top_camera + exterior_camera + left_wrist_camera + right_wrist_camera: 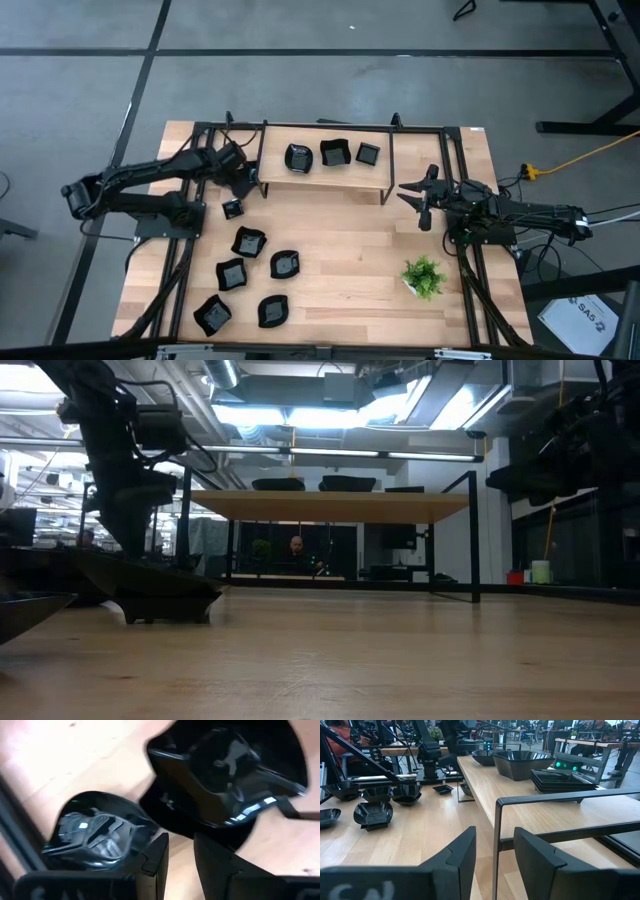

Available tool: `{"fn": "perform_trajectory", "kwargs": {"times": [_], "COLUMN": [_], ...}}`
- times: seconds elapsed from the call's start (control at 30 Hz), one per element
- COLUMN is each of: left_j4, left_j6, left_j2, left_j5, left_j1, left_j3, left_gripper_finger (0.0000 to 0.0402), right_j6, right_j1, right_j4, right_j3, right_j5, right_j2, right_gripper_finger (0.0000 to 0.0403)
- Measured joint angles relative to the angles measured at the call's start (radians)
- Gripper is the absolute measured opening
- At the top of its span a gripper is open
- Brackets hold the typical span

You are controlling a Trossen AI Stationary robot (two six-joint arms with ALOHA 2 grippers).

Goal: Pick & Place Mini shaped plates
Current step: Adjust the shelf

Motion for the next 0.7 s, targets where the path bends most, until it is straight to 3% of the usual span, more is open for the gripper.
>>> {"fn": "perform_trajectory", "kwargs": {"times": [0.4,0.7], "left_j4": [0.037,0.079], "left_j6": [0.055,0.074], "left_j2": [0.000,0.000], "left_j5": [0.124,0.025], "left_j1": [-0.100,-0.221], "left_j3": [0.000,0.000], "left_gripper_finger": [0.0086,0.0086], "right_j6": [0.000,0.000], "right_j1": [0.000,0.000], "right_j4": [0.000,0.000], "right_j3": [0.000,0.000], "right_j5": [0.000,0.000], "right_j2": [0.000,0.000], "right_gripper_finger": [0.0132,0.0132]}}
